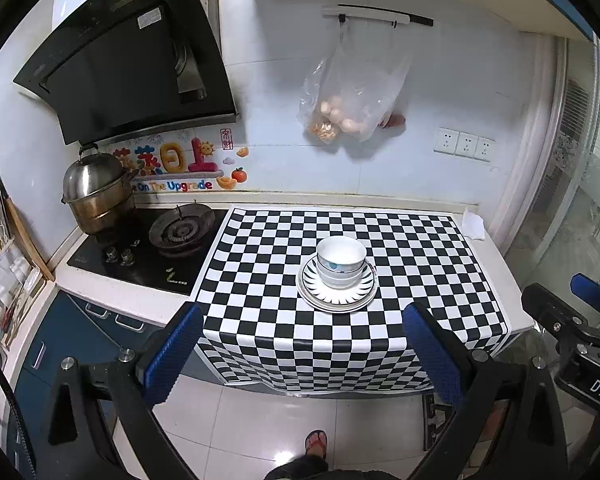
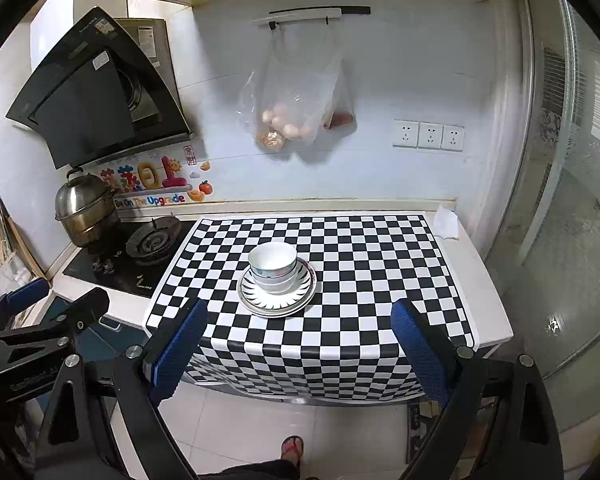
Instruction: Organize plates and bowls
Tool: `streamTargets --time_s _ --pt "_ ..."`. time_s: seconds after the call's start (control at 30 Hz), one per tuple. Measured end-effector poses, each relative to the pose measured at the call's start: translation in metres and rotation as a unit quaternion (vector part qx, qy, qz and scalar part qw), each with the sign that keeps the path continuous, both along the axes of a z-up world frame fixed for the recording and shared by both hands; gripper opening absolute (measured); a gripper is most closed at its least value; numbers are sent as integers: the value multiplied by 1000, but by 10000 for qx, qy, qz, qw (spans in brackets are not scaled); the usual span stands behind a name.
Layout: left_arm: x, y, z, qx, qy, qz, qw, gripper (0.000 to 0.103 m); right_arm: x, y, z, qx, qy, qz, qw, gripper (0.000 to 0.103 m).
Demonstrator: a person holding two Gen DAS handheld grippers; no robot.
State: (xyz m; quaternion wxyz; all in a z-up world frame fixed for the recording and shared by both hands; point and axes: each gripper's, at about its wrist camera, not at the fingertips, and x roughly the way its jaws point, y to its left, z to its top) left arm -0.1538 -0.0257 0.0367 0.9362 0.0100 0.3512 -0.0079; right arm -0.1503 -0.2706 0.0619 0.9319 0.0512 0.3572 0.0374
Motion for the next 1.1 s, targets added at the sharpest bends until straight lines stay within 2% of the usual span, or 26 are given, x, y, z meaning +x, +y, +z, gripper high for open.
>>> streamTargets --time_s 1.1 --pt "-1 4 6 -55 -53 -56 10000 102 0 -8 3 -100 -79 -101 9999 96"
